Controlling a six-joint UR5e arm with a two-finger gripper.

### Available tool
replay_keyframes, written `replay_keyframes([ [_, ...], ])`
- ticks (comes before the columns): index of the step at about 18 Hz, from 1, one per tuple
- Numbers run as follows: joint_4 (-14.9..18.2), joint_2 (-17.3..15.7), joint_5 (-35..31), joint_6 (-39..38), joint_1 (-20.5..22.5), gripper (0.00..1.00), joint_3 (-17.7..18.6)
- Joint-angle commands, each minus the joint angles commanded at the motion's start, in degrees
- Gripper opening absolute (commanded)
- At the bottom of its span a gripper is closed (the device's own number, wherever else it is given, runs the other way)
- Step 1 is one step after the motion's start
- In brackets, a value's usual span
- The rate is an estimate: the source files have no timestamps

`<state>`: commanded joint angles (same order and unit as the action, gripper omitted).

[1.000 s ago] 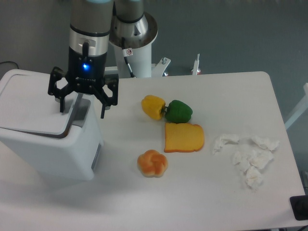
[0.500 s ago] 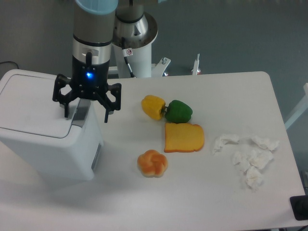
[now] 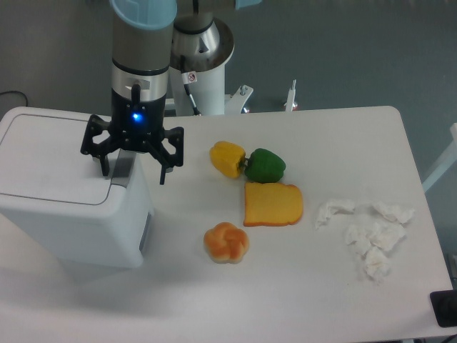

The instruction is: Close the trash can

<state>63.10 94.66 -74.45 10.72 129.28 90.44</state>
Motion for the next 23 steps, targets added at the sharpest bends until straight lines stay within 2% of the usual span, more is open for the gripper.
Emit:
replay_keyframes([
  [2, -0.09, -0.18, 0.09, 0.0, 0.62, 1.0, -1.05],
  [4, -0.09, -0.18, 0.27, 1.05, 3.68, 1.0, -2.46],
  [7, 0.09, 0.61, 0.44, 10.95, 8.51, 1.0, -3.34],
  [9, 0.53, 1.66, 0.27, 20.25, 11.85, 1.0, -3.34],
  [18, -0.35, 11.5, -1.22, 50.07, 24.87, 1.0, -3.35],
  [21, -0.09, 14.75, -9.02, 60.43, 25.58, 1.0, -4.22],
  [23, 0.44, 18.0, -11.33, 65.02, 25.93, 1.0, -6.76],
])
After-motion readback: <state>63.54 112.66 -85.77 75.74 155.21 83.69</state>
